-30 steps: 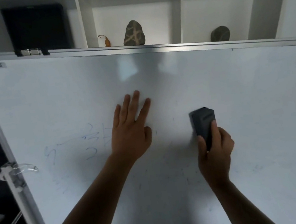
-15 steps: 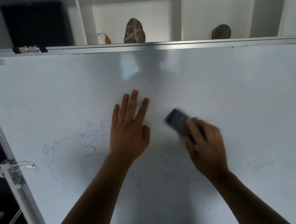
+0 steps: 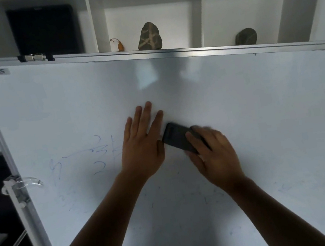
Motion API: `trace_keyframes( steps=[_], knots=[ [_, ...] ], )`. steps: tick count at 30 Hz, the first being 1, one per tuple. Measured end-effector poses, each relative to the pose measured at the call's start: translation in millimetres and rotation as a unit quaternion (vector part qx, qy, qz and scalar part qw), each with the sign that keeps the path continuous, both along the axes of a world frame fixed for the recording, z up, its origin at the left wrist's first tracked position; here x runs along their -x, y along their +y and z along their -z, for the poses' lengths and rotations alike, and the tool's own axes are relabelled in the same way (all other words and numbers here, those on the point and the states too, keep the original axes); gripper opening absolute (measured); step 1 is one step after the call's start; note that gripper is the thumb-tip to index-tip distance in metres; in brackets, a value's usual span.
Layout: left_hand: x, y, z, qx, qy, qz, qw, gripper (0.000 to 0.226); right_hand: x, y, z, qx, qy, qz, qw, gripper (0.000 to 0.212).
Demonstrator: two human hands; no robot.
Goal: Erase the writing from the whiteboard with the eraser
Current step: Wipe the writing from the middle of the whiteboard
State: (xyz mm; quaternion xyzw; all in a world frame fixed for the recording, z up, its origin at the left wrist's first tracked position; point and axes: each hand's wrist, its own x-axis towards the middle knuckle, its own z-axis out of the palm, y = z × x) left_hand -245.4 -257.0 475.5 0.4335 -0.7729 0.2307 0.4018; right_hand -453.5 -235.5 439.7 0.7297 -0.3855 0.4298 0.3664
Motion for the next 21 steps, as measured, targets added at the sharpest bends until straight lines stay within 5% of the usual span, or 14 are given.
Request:
trace_keyframes(
  steps=[3, 4, 8, 11, 12, 16, 20, 21],
  knots=[
    [-5, 0, 1, 0.008, 0.001, 0.006, 1.000, 0.074, 13, 1, -6, 0.025, -0.217, 0.033, 0.975, 0.042],
    [-6, 0, 1, 0.009, 0.004, 0.010, 1.000, 0.075, 12, 1, -6, 0.035, -0.225, 0.035, 0.973, 0.042],
    [-9, -2, -1, 0.022, 0.022, 0.030, 0.999, 0.071, 11, -3, 12, 0.011, 0.009, 0.011, 1.000, 0.038],
    [-9, -5, 2, 0.031, 0.040, 0.029, 0.998, 0.063, 24, -3, 8, 0.022, -0.237, 0.048, 0.970, 0.041],
    [-8, -6, 3, 0.033, 0.043, 0.030, 0.998, 0.058, 22, -3, 9, 0.027, -0.254, 0.059, 0.965, 0.041],
    [-5, -11, 7, 0.031, 0.047, 0.029, 0.998, 0.050, 8, -6, 37, -0.024, 0.067, 0.023, 0.997, 0.037],
    [-4, -10, 10, 0.035, 0.057, 0.028, 0.997, 0.049, 19, -11, 26, 0.008, -0.201, 0.064, 0.977, 0.038],
    [-4, -11, 10, 0.035, 0.057, 0.030, 0.997, 0.049, 16, -11, 27, 0.015, -0.187, 0.075, 0.979, 0.037]
  ],
)
